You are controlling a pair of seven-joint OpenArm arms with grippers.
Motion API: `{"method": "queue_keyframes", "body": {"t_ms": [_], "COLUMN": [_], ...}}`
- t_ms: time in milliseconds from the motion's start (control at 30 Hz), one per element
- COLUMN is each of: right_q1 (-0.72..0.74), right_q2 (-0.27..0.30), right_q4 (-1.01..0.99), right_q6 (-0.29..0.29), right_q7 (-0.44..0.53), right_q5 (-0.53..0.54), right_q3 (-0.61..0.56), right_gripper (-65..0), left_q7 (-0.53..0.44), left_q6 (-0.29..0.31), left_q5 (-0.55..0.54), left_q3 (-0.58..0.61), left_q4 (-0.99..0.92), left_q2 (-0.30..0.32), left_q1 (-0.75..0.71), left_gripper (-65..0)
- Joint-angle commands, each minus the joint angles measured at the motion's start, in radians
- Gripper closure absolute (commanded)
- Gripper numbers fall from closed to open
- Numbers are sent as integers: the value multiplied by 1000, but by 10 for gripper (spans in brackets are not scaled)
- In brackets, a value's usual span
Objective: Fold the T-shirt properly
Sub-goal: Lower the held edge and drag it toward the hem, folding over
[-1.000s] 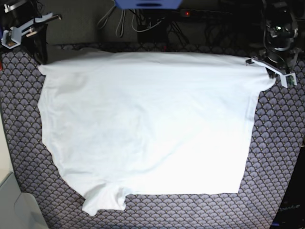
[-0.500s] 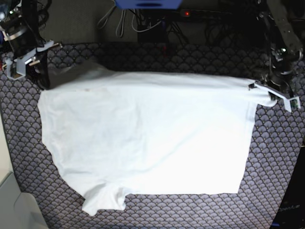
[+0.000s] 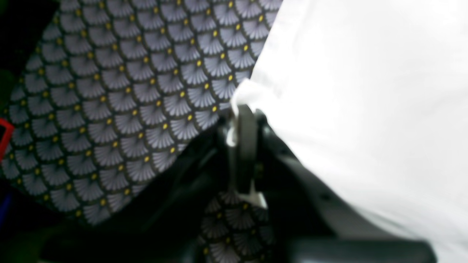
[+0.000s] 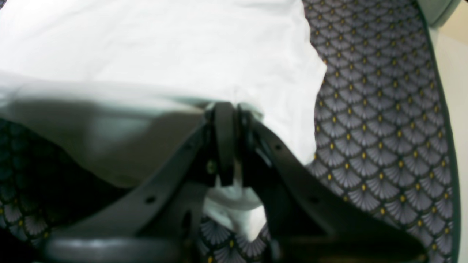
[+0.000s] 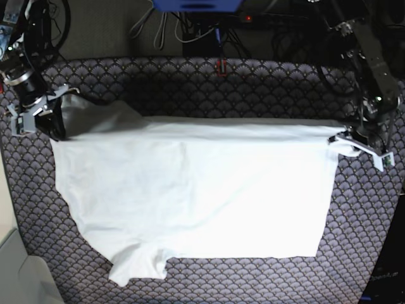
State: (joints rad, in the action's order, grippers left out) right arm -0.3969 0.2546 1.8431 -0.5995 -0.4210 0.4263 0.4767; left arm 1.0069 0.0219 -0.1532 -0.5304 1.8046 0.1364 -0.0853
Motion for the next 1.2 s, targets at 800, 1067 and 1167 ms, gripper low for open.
{"method": "queue_keyframes", "body": {"t_ms": [800,1067,1167], "right_q1": [183,247,253], "right_q2": [78,55,55], "right_q4": [-210,-216,-216], "right_q6": [13,13,13], "right_q7": [24,21,21], "right_q5": [-163,-244,-246], "right_q3": [-195,-198,-198], "right_gripper": [0,0,0], "left_q7": [-33,-33,-35], "left_q6": [-17,-15,-13], "left_q5": [13,13,13], "left_q3": [99,99,99], "left_q4": [-194,-236,-257], "left_q2": [45,47,47], "left_q1": [170,190,192], "left_gripper": [-5,-5,-5]}}
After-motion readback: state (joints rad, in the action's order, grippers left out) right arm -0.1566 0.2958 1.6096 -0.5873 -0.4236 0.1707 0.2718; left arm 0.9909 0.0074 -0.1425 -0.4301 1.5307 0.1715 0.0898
